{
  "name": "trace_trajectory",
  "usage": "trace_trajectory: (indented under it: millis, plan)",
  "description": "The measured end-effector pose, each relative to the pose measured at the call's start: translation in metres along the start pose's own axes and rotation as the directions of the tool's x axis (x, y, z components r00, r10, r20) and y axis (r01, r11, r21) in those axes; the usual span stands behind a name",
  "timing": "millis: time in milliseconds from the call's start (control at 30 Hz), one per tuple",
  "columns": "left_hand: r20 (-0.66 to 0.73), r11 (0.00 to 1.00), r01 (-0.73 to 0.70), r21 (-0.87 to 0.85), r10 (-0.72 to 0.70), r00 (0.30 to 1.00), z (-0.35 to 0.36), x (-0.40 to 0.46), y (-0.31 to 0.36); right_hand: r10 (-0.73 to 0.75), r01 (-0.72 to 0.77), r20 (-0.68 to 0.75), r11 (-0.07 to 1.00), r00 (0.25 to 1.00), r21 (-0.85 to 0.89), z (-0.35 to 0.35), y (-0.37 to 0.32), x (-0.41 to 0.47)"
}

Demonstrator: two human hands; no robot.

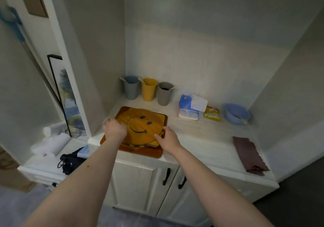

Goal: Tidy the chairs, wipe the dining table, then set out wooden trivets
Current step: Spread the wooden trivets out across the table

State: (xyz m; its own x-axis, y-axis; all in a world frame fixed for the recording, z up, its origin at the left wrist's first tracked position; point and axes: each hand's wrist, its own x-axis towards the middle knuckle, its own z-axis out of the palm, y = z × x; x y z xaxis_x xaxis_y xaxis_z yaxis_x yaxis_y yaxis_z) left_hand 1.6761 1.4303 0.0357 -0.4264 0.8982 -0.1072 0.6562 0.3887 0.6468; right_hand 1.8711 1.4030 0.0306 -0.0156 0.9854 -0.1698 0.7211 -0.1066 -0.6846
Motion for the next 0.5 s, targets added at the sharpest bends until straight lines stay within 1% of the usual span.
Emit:
trace_trajectory:
  millis: [100, 167, 233, 333, 500]
  plan:
    - [0.077, 0.999, 0.025, -0.026, -0.023, 0.997, 0.005, 0.014, -0.005, 0.093, -0.088, -0.019, 0.982, 0.996, 0.169, 0.011, -0.009, 0.005]
    - [0.107, 0.999, 0.034, -0.027, -0.031, 0.994, 0.009, 0.019, -0.005, 0.154, -0.14, -0.047, 0.965, 0.987, 0.222, 0.017, -0.014, 0.009]
    - [0.114, 1.0, 0.03, -0.006, -0.029, 0.993, 0.014, 0.022, -0.007, 0.2, -0.179, -0.069, 0.956, 0.977, 0.231, 0.024, -0.018, 0.014]
    - [0.087, 0.999, 0.011, 0.043, -0.015, 0.996, 0.02, 0.023, -0.008, 0.269, -0.236, -0.123, 0.943, 0.955, 0.235, 0.032, -0.024, 0.02]
    - [0.07, 0.98, -0.021, 0.198, 0.007, 0.998, 0.018, 0.027, -0.005, 0.373, -0.332, -0.155, 0.913, 0.915, 0.236, 0.039, -0.032, 0.029]
